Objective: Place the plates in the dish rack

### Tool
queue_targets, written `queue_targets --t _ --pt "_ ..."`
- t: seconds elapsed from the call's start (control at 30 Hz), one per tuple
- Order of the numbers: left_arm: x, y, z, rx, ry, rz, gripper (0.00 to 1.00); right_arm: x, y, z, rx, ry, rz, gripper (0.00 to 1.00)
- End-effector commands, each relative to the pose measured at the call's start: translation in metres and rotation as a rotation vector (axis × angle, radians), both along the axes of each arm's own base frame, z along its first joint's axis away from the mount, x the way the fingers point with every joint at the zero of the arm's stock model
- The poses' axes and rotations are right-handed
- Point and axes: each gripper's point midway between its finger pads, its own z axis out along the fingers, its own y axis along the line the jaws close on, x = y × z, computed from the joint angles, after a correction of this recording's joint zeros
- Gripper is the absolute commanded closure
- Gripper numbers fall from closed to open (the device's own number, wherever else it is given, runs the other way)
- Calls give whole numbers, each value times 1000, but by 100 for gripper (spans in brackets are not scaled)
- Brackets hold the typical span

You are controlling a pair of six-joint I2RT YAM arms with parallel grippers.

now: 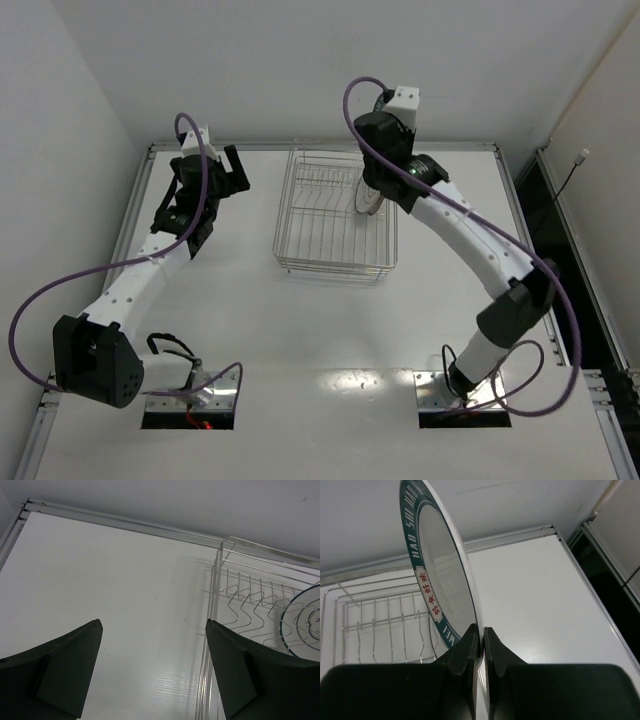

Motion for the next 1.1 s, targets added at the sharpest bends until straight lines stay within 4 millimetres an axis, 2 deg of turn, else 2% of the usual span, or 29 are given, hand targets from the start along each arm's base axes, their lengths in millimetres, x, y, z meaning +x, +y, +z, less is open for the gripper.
queue_targets --t 0.0,0.07,0.13,0.2,0.3,0.53,0.57,0.7,0.73,0.87,0.97,1.07 --pt "0 1 30 -4 -71 7 18 54 16 -1 87 -44 108 100" --pt "2 1 26 -2 -62 7 18 71 20 -26 99 -9 111 100" --pt "3 1 22 1 -54 7 18 78 30 -41 110 19 137 100" --pt "4 0 27 -2 -62 7 18 85 31 -56 118 46 129 100" --pt "3 1 25 1 -53 7 18 93 34 -101 104 137 124 100" --pt "5 2 21 5 -45 16 18 91 21 -141 72 218 48 100" --pt "5 2 21 5 -45 16 18 87 21 -138 61 211 40 100" --pt "5 2 21 5 -45 16 18 76 13 -103 67 109 -5 100" --pt "6 1 17 7 -36 16 18 71 9 -84 67 60 -25 100" --pt "6 1 17 8 -36 16 18 61 1 -58 67 3 -56 100" --pt "6 0 17 6 -36 7 18 54 5 -61 73 -15 -46 100" --pt "8 -1 14 8 -27 7 18 51 5 -73 69 11 -42 100"
